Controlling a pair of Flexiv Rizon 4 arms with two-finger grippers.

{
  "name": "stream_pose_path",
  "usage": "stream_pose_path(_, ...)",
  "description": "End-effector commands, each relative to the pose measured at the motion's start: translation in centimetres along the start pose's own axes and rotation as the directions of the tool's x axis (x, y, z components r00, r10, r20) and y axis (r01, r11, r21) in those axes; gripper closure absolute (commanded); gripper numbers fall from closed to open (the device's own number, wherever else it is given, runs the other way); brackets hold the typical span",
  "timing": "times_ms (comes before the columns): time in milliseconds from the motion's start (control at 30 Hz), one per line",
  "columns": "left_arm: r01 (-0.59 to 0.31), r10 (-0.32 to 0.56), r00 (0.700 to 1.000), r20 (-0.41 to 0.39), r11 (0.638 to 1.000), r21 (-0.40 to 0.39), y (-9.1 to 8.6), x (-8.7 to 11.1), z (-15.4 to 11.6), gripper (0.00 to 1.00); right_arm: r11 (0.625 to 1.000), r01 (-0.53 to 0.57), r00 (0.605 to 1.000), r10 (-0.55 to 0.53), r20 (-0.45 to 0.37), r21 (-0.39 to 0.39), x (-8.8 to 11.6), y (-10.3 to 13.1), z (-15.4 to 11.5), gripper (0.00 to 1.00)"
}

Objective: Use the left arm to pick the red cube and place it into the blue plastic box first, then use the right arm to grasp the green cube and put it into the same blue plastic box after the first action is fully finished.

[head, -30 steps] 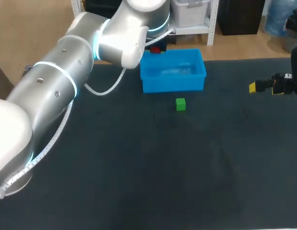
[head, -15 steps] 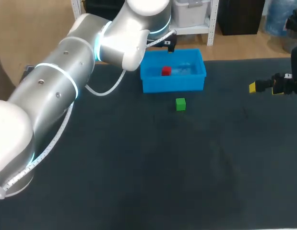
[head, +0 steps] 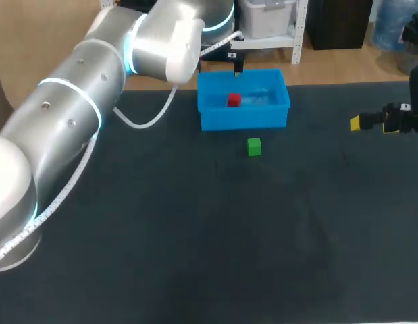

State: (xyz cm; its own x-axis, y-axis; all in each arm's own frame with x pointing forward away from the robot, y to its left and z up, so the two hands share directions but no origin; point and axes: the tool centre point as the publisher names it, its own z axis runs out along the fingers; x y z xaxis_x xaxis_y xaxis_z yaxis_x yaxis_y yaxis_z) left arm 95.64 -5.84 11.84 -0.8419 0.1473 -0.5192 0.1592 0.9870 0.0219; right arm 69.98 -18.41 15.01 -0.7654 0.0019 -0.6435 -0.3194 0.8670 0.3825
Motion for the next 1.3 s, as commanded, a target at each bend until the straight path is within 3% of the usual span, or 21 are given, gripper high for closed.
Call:
stream_pose_path(33,0.005,-0.003,0.971,-0.239,1.0,0.006,0.4,0.3,-1.6,0.0,1.0,0.001,1.0,-0.001,-0.001,-0.001,0.0,0.0,0.0,0.0)
stream_pose_path(467,0.017,-0.011,0.979,-0.205,1.0,0.024,1.0,3.1,-4.7,0.0,1.0,0.001,1.0,-0.001,-0.001,-0.001,0.0,0.0,0.0,0.0)
stream_pose_path(733,0.033,-0.022,0.991,-0.133,0.996,0.082,1.0,5.0,-6.8,0.0,1.0,0.001,1.0,-0.001,-0.001,-0.001,0.0,0.0,0.0,0.0)
stream_pose_path(1300,0.035,-0.024,0.998,-0.065,0.984,0.177,2.0,9.3,-9.2,0.0,1.0,0.001,1.0,-0.001,-0.001,-0.001,0.0,0.0,0.0,0.0)
